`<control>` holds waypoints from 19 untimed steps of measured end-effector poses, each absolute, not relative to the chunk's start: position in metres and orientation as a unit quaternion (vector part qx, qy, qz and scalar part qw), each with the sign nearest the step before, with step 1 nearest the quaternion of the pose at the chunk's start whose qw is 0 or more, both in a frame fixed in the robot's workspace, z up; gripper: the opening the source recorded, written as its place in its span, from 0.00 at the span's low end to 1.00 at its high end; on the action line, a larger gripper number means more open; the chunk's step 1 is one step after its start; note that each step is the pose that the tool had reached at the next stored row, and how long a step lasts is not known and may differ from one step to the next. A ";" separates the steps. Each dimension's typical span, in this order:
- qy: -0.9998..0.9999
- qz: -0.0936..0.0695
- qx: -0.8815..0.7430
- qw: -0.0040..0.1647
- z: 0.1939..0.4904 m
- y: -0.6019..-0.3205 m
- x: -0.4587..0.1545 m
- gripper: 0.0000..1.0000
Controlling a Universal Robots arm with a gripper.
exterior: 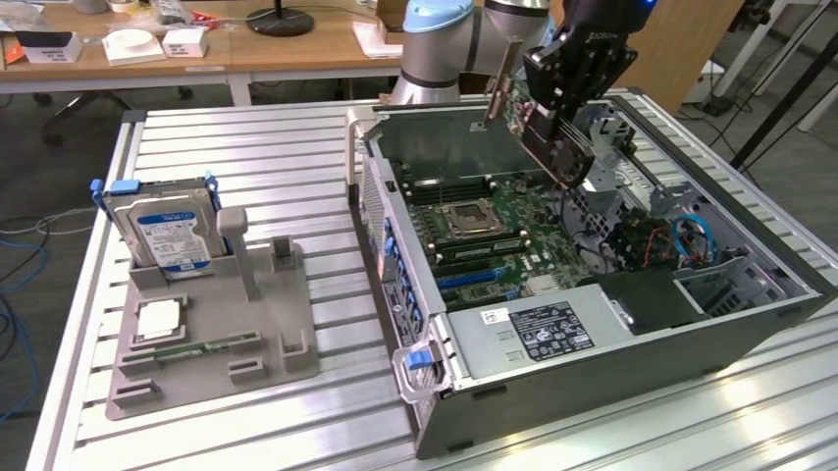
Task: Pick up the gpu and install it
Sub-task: 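Insert the gpu into the slot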
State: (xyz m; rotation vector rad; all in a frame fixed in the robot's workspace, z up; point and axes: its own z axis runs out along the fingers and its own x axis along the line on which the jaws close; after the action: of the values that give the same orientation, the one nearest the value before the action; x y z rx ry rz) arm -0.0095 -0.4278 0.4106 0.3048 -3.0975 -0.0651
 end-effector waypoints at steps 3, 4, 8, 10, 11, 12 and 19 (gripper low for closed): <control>-0.994 -0.021 0.104 0.014 0.411 -0.428 -0.010 0.26; -0.994 -0.021 0.106 0.014 0.411 -0.428 -0.010 0.26; -0.993 -0.021 0.114 0.015 0.411 -0.428 -0.010 0.26; -0.993 -0.021 0.118 0.015 0.410 -0.428 -0.010 0.26; -0.992 -0.021 0.120 0.015 0.410 -0.428 -0.010 0.26; -0.992 -0.021 0.122 0.015 0.410 -0.428 -0.010 0.26; -0.990 -0.020 0.137 0.015 0.410 -0.428 -0.010 0.26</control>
State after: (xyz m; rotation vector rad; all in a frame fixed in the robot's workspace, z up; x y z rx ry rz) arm -0.0095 -0.4278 0.4103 0.4249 -3.0818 -0.0632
